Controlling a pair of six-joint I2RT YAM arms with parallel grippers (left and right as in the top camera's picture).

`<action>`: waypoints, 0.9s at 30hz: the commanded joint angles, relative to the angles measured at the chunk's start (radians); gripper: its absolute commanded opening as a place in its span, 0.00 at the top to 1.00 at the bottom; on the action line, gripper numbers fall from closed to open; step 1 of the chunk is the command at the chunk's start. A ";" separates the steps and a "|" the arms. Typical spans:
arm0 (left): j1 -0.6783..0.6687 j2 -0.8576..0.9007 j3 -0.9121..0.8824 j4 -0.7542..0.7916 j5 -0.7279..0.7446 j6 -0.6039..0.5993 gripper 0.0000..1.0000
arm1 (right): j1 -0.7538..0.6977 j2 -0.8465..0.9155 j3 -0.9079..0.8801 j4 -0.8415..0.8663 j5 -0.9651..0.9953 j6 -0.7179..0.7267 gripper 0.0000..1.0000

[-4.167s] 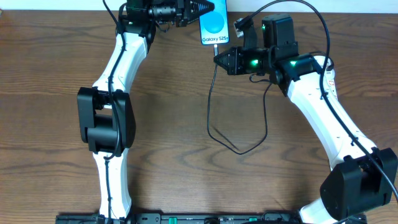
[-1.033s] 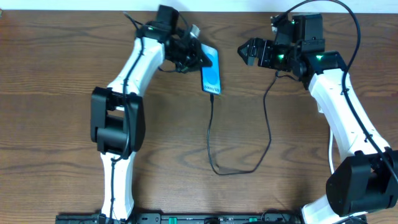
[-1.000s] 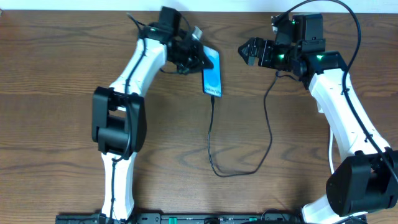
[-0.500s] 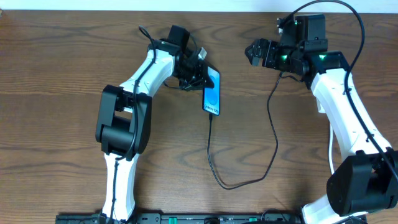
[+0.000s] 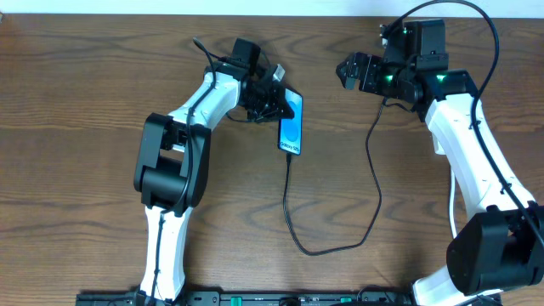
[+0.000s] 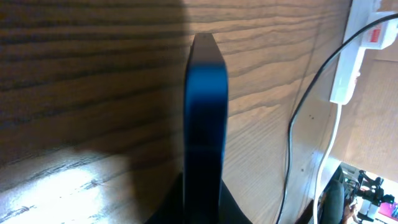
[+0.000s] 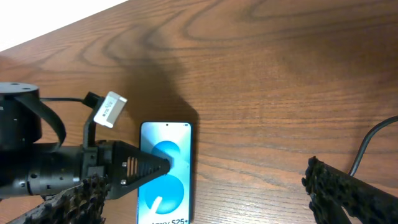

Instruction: Plug charger to phone and switch on socket

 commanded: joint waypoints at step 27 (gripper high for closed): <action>0.002 0.014 0.002 0.004 -0.061 0.065 0.69 | -0.004 -0.004 0.014 -0.031 0.017 -0.012 0.01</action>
